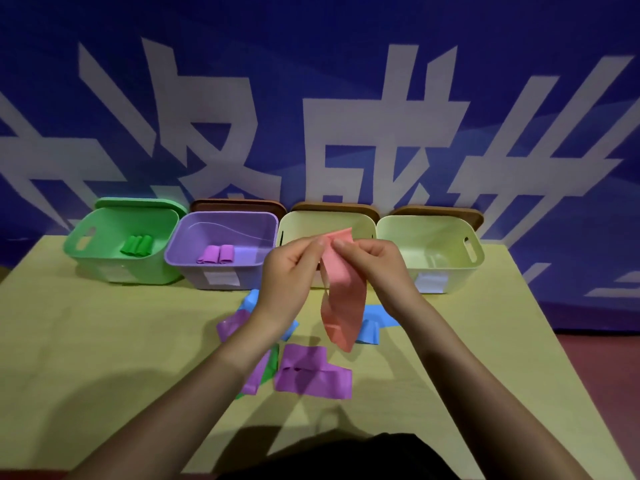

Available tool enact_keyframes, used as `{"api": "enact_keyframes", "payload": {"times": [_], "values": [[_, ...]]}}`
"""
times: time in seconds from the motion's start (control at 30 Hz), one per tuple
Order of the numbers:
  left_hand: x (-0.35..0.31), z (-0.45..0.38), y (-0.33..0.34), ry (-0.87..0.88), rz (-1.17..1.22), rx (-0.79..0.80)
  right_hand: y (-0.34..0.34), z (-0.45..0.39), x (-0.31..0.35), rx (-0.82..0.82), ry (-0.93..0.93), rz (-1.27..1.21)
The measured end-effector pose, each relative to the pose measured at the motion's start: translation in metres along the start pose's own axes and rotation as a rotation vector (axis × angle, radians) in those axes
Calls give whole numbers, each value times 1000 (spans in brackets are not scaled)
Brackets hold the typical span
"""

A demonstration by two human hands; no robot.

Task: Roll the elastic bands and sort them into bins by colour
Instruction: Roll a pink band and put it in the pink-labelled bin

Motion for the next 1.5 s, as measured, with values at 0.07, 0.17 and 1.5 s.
{"api": "enact_keyframes", "payload": {"times": [0.07, 0.17, 1.5], "values": [[1, -6, -10, -101, 81, 10, 13, 3, -5, -22, 4, -79], [7, -18, -25, -279, 256, 25, 30, 8, -15, -53, 23, -206], [83, -115, -182, -481, 552, -71, 61, 98, -128, -445, 422, 84]]}}
Point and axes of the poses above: each hand's wrist, its own z-axis away from the middle knuckle, its own y-axis out of the palm, x = y × z, the point moved 9 cm from there along -z, towards the middle knuckle, and after that the axes turned 15 degrees about -y, right-handed, at the moved point
